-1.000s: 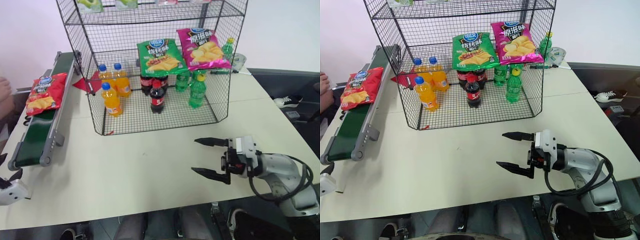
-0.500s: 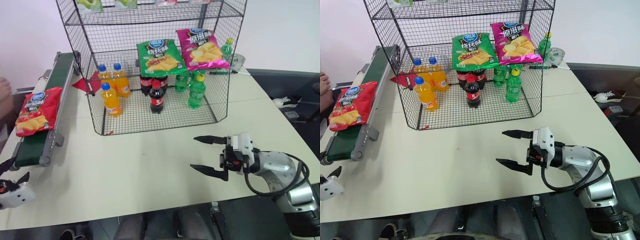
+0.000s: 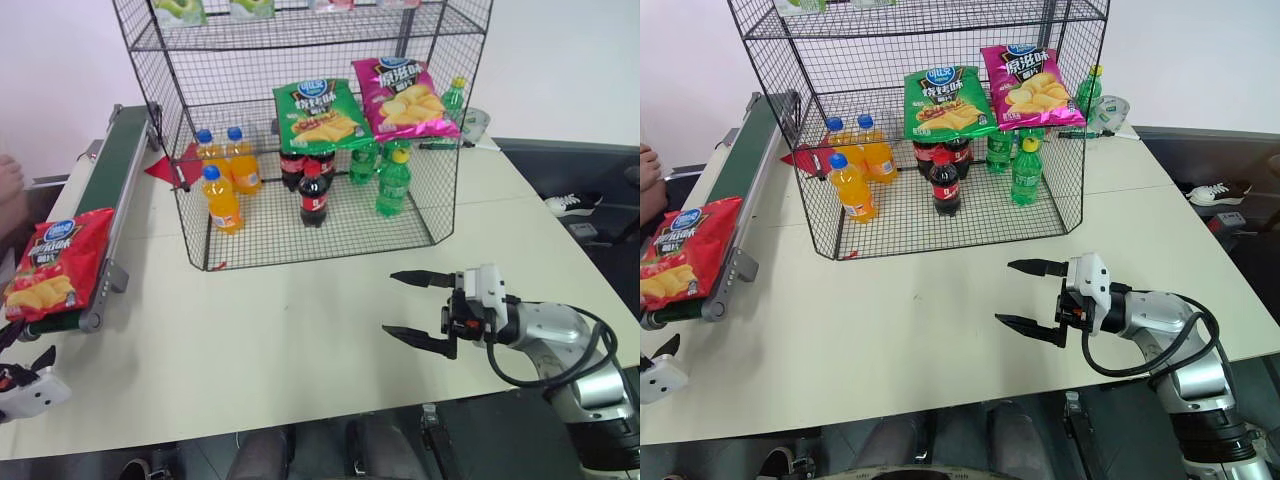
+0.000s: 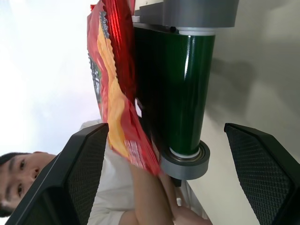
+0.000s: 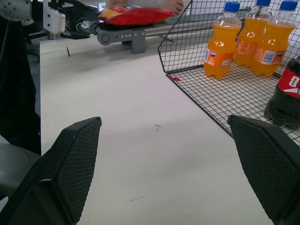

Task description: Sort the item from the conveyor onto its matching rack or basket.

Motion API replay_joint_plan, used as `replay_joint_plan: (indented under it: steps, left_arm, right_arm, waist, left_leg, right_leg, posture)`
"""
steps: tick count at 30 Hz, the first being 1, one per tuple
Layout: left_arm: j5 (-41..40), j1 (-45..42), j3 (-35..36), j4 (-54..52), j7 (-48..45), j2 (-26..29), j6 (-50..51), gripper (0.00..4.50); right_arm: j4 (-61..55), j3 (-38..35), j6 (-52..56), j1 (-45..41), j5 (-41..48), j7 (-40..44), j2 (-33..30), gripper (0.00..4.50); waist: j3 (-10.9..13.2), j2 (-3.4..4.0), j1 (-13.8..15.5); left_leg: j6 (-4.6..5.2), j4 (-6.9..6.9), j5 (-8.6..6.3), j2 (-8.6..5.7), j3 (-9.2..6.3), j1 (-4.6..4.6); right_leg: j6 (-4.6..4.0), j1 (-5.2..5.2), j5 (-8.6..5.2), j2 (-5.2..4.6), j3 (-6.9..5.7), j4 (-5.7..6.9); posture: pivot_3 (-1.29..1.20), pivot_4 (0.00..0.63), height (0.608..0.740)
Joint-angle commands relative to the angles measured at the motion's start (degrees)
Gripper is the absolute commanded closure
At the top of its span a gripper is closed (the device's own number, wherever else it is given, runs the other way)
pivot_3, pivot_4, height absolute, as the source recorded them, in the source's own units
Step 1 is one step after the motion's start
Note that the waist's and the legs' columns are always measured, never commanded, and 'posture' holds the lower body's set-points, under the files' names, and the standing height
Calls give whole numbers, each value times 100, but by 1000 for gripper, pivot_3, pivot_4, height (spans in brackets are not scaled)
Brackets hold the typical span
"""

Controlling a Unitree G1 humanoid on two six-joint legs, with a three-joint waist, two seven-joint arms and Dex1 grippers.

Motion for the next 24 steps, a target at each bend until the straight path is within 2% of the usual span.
replay_joint_plan:
  steps: [1, 8, 11, 17, 18, 24]
  left_arm:
    - [-157, -2, 4, -41, 114, 34, 35, 362]
    - [-286, -132, -52, 22, -47, 20, -66, 362]
    - [-458, -116, -28, 5, -152, -10, -240, 1139]
    - [-516, -31, 16, 14, -115, -9, -245, 4167]
    - [-513, -2, 26, 11, -79, -7, -248, 4452]
    - [-572, 175, 98, -152, -7, 13, -288, 4452]
  right_arm:
    - [-24, -49, -134, -62, -6, 15, 40, 0]
    - [38, -53, -177, -46, -29, -27, 47, 0]
    - [69, -49, -190, -40, -43, -39, 53, 0]
    - [165, -86, -255, -51, -109, -56, 77, 0]
    - [187, -90, -267, -52, -118, -61, 83, 0]
    - [229, -44, -280, -58, -164, -74, 137, 0]
  waist:
    - [0, -1, -1]
    - [-1, -2, -1]
    - [-1, -2, -1]
    - [-3, -4, -2]
    - [-3, -4, -2]
    - [-3, -5, -1]
  left_leg:
    - [0, 0, 0, 0, 0, 0]
    - [0, 2, 0, 0, 1, 0]
    - [0, 4, 0, 0, 3, 2]
    - [0, 5, 0, 0, 6, 4]
    - [0, 6, 0, 0, 6, 5]
    - [0, 9, 1, 0, 9, 8]
  right_leg:
    - [0, 0, 0, 0, 0, 0]
    - [0, 0, 0, 0, 1, 4]
    - [0, -1, 0, 0, 2, 7]
    - [0, -1, 0, 0, 5, 13]
    - [0, -1, 0, 0, 5, 15]
    - [0, -2, 0, 0, 7, 27]
  posture:
    - [0, 150, 740]
    - [0, 150, 740]
    - [0, 150, 740]
    - [0, 150, 740]
    - [0, 150, 740]
    - [0, 150, 740]
